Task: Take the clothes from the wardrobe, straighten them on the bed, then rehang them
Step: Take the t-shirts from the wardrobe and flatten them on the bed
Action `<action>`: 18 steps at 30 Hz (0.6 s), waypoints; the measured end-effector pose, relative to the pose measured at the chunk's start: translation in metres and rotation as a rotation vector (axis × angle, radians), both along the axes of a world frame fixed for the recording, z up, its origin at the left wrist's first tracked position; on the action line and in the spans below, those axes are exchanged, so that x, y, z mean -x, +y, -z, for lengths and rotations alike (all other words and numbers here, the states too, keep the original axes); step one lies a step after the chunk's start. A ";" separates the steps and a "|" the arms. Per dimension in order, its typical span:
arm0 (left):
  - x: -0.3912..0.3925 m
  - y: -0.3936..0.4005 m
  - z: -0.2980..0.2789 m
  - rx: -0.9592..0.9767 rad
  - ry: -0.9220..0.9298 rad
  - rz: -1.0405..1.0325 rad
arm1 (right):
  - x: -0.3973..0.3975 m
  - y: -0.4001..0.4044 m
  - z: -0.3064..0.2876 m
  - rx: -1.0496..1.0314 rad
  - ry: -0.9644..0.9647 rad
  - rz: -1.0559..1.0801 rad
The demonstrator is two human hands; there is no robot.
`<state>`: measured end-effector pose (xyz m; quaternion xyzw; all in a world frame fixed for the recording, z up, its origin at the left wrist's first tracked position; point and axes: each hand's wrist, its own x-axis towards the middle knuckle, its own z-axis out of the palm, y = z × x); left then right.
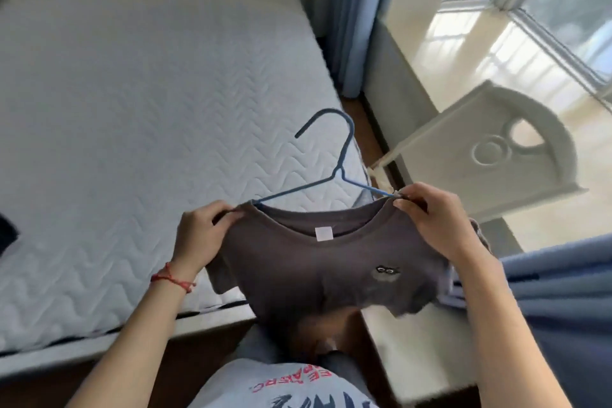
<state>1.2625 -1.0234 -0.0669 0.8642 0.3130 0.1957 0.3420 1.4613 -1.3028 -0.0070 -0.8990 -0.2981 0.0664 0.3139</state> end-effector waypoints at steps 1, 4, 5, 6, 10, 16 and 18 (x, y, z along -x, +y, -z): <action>0.004 0.006 -0.007 -0.012 -0.012 -0.049 | -0.006 0.012 0.000 -0.025 -0.008 -0.036; 0.009 0.027 -0.029 -0.086 -0.055 -0.150 | -0.024 0.050 -0.003 -0.080 -0.037 -0.123; 0.007 0.034 -0.036 -0.114 -0.072 -0.175 | -0.030 0.064 -0.005 -0.104 -0.048 -0.133; 0.002 0.043 -0.041 -0.148 -0.089 -0.189 | -0.036 0.076 -0.006 -0.132 -0.057 -0.134; -0.031 0.089 -0.042 -0.161 -0.101 -0.197 | -0.065 0.125 0.000 -0.175 -0.063 -0.101; -0.087 0.155 -0.004 -0.066 -0.047 -0.175 | -0.111 0.187 0.034 -0.112 -0.052 -0.044; -0.109 0.178 0.006 -0.053 -0.031 -0.170 | -0.130 0.207 0.044 -0.104 -0.061 -0.038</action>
